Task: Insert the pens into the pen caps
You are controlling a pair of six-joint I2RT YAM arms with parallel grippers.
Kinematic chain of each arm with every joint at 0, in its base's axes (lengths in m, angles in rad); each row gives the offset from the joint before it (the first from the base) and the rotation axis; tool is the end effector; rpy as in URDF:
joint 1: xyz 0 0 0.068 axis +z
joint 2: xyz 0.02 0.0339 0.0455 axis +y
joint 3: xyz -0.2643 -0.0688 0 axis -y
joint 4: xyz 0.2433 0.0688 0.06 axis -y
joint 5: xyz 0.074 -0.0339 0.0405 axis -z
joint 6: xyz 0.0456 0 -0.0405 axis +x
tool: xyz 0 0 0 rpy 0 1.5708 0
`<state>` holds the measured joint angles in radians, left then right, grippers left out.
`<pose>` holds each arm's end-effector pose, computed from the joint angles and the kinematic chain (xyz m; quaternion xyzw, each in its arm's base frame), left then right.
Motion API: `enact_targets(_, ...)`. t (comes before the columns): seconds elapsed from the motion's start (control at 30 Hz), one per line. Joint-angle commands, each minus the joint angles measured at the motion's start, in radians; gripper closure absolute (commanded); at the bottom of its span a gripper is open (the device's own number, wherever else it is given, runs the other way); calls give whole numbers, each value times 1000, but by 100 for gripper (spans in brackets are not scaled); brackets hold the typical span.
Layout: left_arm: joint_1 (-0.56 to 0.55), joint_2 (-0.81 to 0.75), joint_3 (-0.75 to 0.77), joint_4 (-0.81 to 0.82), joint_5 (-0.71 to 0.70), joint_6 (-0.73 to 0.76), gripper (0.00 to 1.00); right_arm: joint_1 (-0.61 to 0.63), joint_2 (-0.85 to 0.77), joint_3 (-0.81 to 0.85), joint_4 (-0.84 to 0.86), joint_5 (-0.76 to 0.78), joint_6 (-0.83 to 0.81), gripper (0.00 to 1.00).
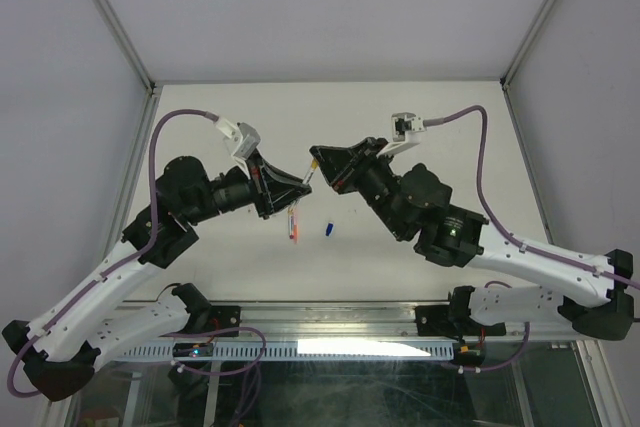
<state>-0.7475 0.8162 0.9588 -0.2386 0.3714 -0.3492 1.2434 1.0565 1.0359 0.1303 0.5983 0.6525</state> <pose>0.1261 -0.1394 0.3889 0.2656 0.6886 -0.4611 0.4927 0.1033 0.2242 0.4108 0.0243 0.6739 0.4634 0.5749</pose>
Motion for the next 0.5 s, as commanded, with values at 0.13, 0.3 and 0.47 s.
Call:
enact_targets(0.13, 2, -12, 34, 246, -63, 66, 100, 53, -4, 223, -227, -97, -263, 62)
enact_targets(0.3, 2, -37, -9, 234, -63, 53, 100, 53, -80, 222, -169, -79, -315, 53)
enact_targets(0.47, 1, -55, -35, 261, -40, 33, 100, 54, -115, 167, -155, -64, -299, 52)
